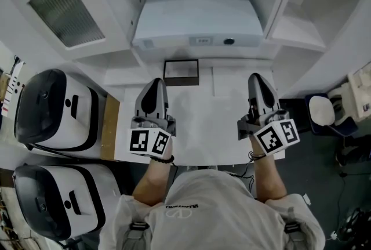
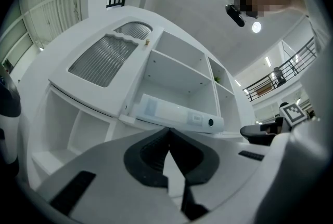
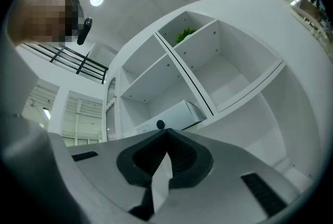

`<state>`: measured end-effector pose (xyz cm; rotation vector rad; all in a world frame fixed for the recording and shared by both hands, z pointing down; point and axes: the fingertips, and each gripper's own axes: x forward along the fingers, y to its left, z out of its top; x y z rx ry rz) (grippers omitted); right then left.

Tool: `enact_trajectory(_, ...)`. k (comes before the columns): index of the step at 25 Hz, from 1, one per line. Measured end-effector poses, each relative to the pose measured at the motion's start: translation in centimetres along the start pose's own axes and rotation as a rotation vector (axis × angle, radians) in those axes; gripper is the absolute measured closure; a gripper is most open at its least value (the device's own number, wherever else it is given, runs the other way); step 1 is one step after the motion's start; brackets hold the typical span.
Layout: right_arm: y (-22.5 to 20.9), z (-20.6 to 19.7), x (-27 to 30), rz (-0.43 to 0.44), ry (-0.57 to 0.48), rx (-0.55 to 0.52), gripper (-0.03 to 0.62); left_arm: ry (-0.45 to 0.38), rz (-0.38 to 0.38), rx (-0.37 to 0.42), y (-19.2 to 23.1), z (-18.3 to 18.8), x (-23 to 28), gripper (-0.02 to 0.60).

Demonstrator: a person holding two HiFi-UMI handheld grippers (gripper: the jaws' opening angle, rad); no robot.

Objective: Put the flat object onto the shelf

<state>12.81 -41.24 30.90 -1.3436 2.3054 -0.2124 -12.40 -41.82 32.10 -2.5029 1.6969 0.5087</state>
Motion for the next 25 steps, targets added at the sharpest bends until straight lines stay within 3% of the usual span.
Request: enact_trajectory(25,0.28,-0.57,0.17,0.004,0.017,0.003,0.585,0.002,0.005,-0.045,0.23,-0.21,0.34,0.578)
